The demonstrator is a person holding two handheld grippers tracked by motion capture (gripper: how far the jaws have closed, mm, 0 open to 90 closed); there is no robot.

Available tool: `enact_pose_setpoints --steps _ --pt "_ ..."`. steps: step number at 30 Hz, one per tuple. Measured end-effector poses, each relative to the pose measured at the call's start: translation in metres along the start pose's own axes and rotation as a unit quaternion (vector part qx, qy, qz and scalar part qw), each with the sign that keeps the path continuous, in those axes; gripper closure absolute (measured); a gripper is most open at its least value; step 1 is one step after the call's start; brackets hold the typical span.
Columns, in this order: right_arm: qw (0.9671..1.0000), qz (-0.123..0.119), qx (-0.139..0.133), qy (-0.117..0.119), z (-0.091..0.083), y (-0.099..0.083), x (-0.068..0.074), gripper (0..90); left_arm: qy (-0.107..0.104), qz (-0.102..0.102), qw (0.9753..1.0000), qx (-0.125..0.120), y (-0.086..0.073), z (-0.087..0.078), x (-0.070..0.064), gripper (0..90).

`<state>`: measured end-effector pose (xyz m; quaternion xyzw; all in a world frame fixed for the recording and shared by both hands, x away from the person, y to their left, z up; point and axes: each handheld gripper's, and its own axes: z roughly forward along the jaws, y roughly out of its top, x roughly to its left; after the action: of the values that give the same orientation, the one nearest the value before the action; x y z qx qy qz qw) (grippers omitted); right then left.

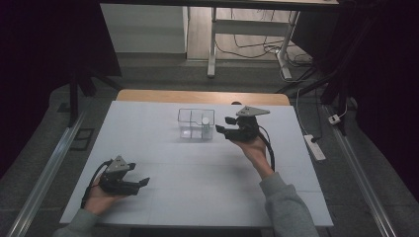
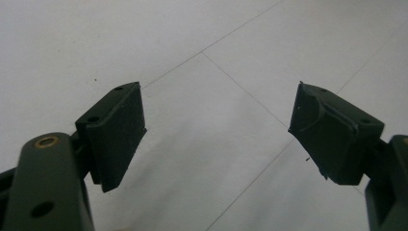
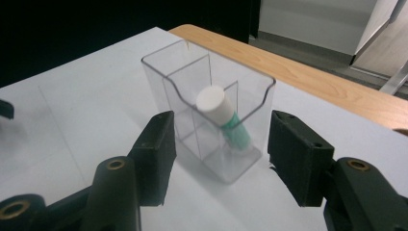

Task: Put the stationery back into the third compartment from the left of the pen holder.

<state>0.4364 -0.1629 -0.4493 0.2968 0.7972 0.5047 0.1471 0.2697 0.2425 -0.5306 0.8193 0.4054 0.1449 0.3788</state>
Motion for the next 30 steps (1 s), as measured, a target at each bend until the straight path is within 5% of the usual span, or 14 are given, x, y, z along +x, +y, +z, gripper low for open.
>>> enact_pose_setpoints --steps 30 --pt "0.9973 -0.002 0.073 0.001 -0.079 -0.080 0.019 37.7 -0.003 -0.004 1.0000 -0.008 0.003 0.001 0.001 19.2"
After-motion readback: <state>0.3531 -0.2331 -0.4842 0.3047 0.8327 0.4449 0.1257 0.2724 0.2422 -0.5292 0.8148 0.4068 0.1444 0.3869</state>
